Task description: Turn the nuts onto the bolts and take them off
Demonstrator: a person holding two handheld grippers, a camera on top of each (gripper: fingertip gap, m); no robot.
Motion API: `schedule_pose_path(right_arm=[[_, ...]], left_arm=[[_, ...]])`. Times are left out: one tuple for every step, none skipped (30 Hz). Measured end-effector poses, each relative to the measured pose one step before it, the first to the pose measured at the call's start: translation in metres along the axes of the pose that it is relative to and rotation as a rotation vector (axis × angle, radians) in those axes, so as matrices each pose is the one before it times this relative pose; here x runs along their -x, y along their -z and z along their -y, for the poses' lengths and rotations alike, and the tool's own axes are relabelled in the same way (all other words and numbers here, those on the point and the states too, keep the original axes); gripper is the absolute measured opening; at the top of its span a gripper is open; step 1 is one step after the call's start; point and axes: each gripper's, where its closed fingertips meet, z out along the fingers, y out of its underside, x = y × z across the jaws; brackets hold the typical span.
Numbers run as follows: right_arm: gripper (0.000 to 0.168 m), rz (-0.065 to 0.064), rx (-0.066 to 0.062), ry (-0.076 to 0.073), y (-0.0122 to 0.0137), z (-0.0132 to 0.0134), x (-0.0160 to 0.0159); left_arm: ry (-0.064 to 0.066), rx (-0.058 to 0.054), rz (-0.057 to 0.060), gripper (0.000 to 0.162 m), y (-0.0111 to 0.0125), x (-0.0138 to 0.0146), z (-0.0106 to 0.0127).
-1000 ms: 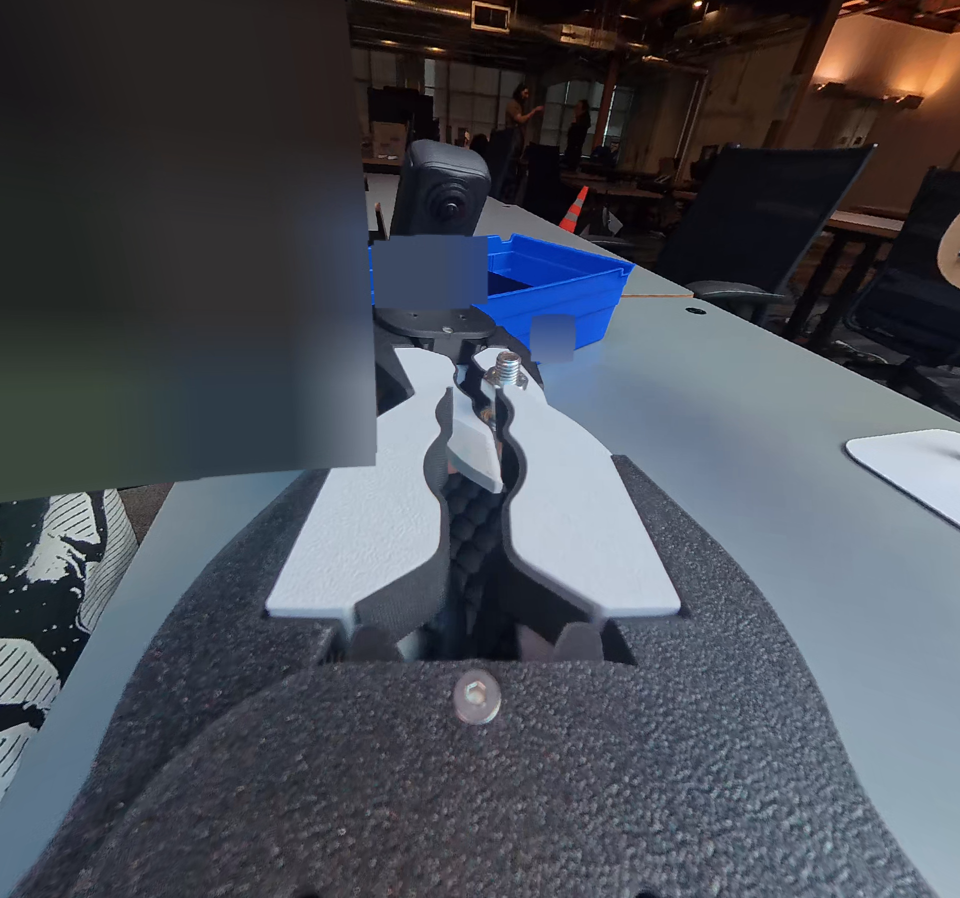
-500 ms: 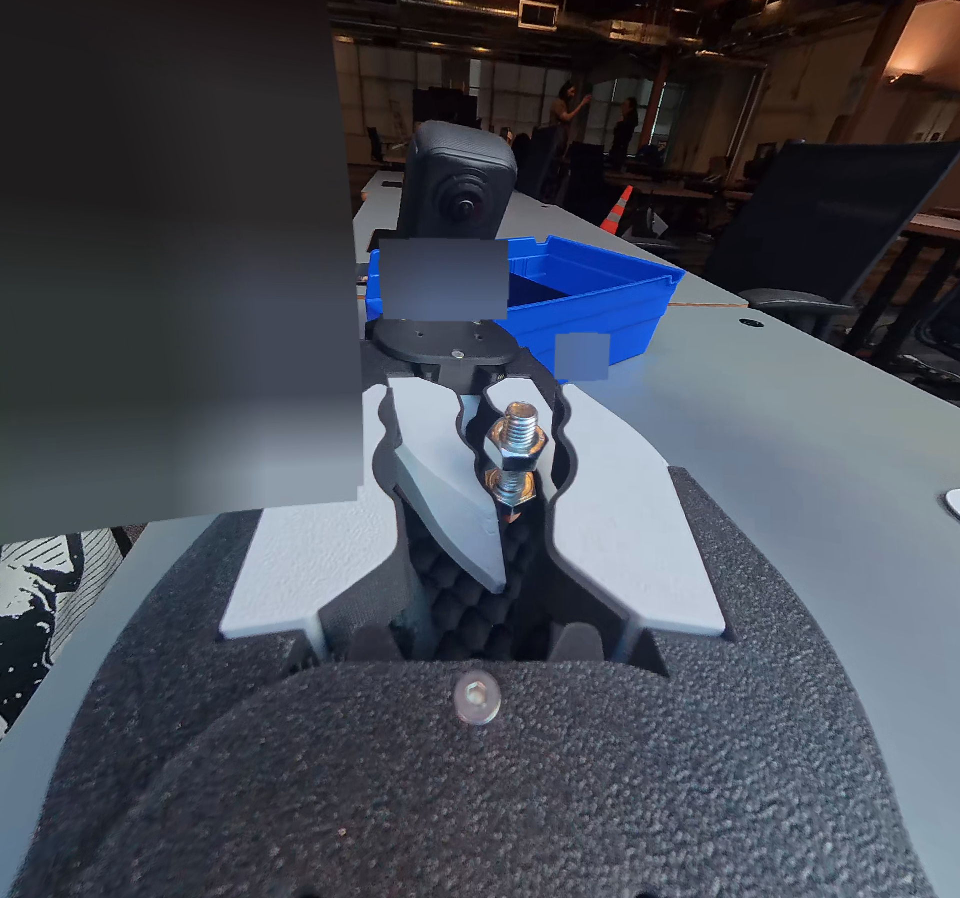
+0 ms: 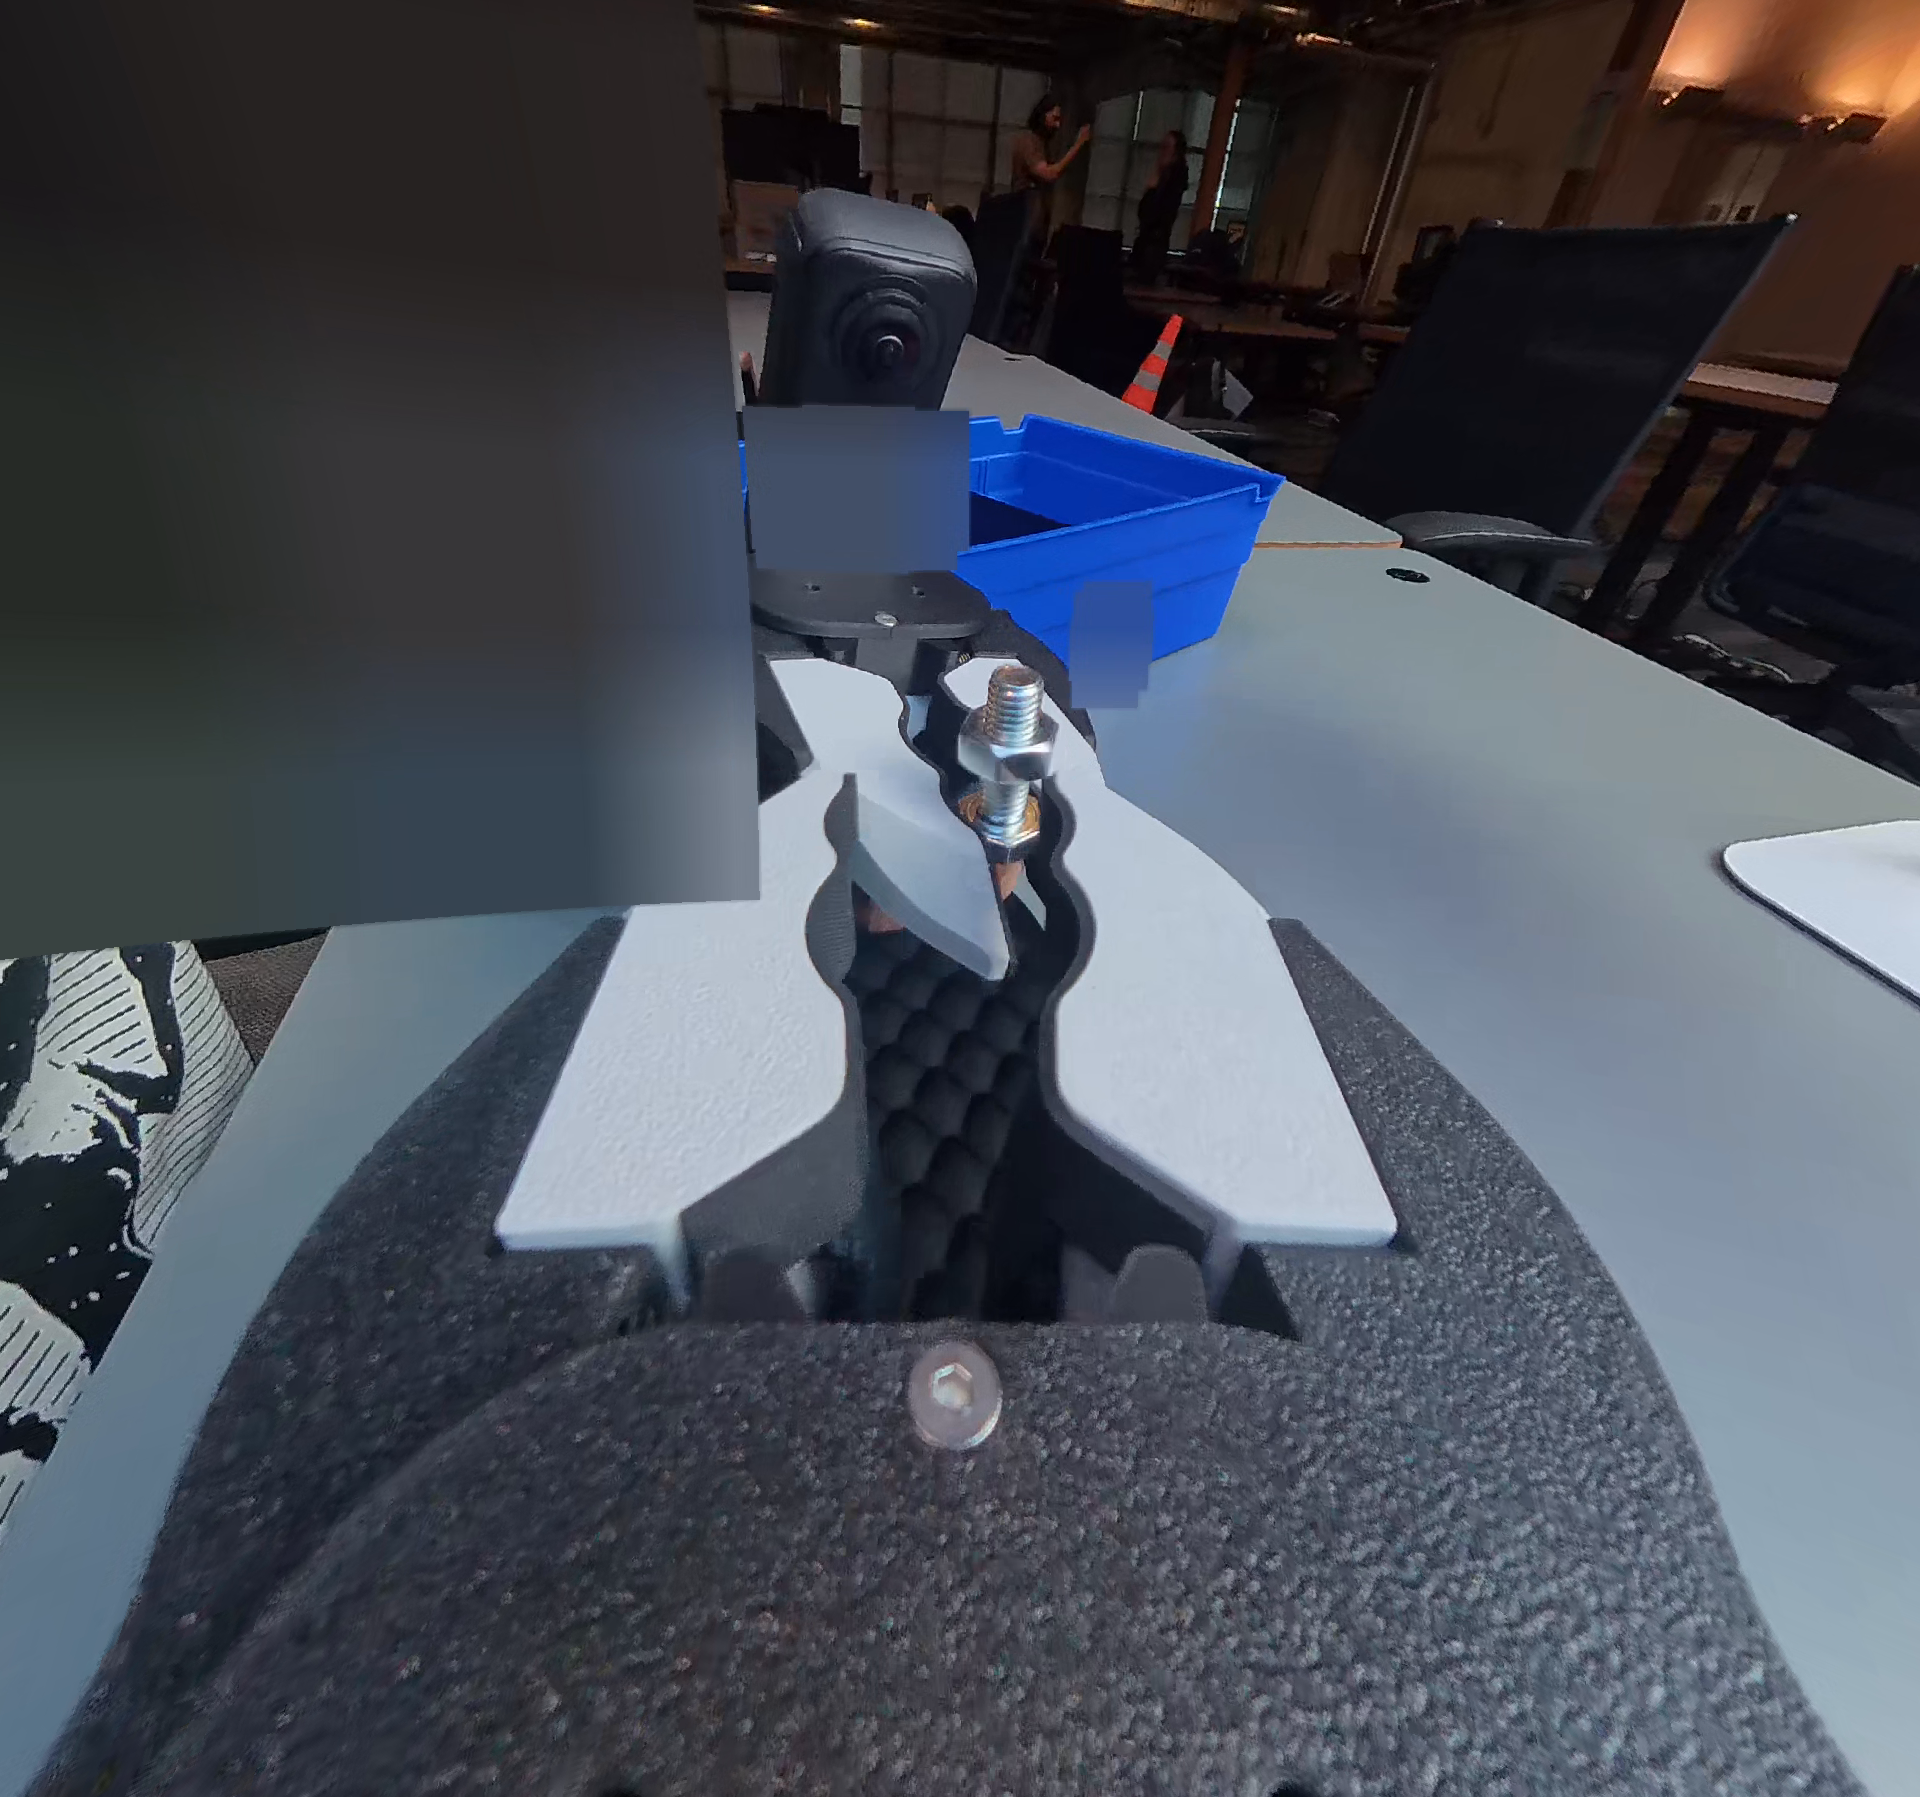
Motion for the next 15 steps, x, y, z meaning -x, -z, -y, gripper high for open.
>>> schedule_pose_path(right_arm=[[0.021,0.0113,0.0028,0.0034,0.00419,-0.00025,0.00207],[0.013,0.0162,-0.0004,0.0003,0.00407,0.00065,0.00288],[0.010,0.0071,0.0025,0.0004,0.00374,0.00089,0.00150],[0.008,0.0036,0.0126,0.0082,0.00368,0.00027,0.00085],[0.008,0.0014,0.0229,0.0168,0.00358,-0.00020,-0.00004],[0.008,-0.0025,0.0290,0.0243,0.00318,0.00012,-0.00096],[0.009,0.0001,0.0325,0.0323,0.00274,0.00083,-0.00121],[0.010,0.0109,0.0375,0.0388,0.00210,0.00153,-0.00049],[0.011,0.0169,0.0472,0.0427,0.00155,0.00163,-0.00068],[0.013,0.0202,0.0573,0.0468,0.00095,0.00143,-0.00146],[0.015,0.0296,0.0641,0.0510,0.00056,0.00123,-0.00129],[0.016,0.0398,0.0671,0.0528,0.00042,0.00121,-0.00113],[0.018,0.0426,0.0664,0.0519,0.00031,0.00121,-0.00157],[0.019,0.0355,0.0624,0.0503,0.00016,0.00141,-0.00346],[0.021,0.0385,0.0551,0.0447,-0.00029,0.00157,-0.00363]], left_arm=[[0.0000,-0.0002,0.0019,0.016,-0.00001,0.00024,0.00002],[0.0033,-0.0010,0.0003,0.016,0.00007,0.00029,0.00007],[0.0025,-0.0014,0.0007,0.016,0.00017,0.00045,0.00022],[0.0003,-0.0009,-0.0001,0.015,0.00006,0.00003,0.00012],[-0.0013,0.0006,0.0004,0.016,-0.00002,-0.00005,-0.00009],[-0.0017,0.0017,0.0002,0.016,-0.00019,-0.00017,-0.00024],[-0.0016,0.0017,-0.0007,0.016,-0.00025,-0.00019,-0.00012],[-0.0010,0.0011,-0.0008,0.016,-0.00007,-0.00019,-0.00015],[-0.0007,0.0006,0.0000,0.016,-0.00008,-0.00002,-0.00007],[-0.0001,0.0009,-0.0009,0.016,-0.00013,-0.00005,-0.00010],[-0.0003,0.0008,-0.0004,0.016,-0.00007,-0.00010,-0.00010],[-0.0012,0.0005,0.0008,0.016,-0.00002,0.00000,-0.00008],[-0.0017,0.0012,-0.0005,0.015,-0.00010,-0.00020,-0.00017],[-0.0018,0.0014,-0.0004,0.016,-0.00017,-0.00016,-0.00009],[-0.0016,0.0013,0.0012,0.015,-0.00019,0.00004,-0.00017]])
